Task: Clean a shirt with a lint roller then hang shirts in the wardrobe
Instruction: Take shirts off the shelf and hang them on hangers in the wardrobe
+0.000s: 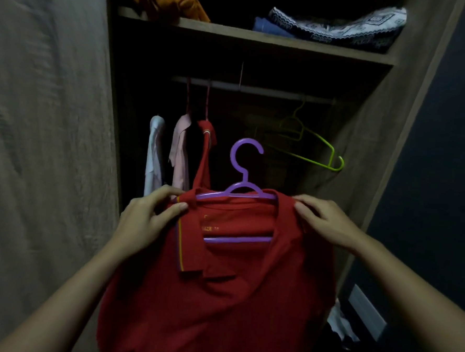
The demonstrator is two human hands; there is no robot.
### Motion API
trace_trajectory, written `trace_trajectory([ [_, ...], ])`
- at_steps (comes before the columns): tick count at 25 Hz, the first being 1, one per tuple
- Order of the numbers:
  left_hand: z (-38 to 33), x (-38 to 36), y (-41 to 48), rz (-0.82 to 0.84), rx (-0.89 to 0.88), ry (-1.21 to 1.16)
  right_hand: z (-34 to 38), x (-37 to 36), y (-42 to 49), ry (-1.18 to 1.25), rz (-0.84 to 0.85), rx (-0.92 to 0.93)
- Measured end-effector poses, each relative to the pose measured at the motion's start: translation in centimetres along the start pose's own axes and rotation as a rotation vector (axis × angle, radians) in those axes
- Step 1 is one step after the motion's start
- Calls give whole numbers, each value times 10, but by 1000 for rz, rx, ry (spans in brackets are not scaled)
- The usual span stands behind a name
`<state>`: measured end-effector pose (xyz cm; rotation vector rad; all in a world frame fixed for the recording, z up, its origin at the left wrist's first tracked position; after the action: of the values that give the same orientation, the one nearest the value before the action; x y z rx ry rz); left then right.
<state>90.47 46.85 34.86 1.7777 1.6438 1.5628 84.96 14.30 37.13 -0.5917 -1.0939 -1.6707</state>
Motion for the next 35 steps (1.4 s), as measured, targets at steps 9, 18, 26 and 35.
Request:
trace_trajectory([
  [9, -1, 7, 19, 128, -83, 50, -12, -6, -2, 441, 87, -107],
  [18, -8, 18, 26, 75, -169, -24, -3, 15, 12, 554, -34, -131],
  [26, -4, 31, 45, -30, -183, -45, 16, 29, 22, 533, -61, -67],
  [35, 7, 29, 40, -221, 6, -278, 26, 22, 21, 339, -25, -17],
])
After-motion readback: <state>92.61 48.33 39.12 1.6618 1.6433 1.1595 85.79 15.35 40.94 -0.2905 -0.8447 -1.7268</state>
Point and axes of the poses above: each hand's wrist, its own y-axis towards the middle knuckle, its own x-axis out of the back of the hand, z = x × y, the point moved 7 cm from there along y, towards the middle knuckle, and after that the axes turned 12 degrees about -x, right-handed, at the moved point
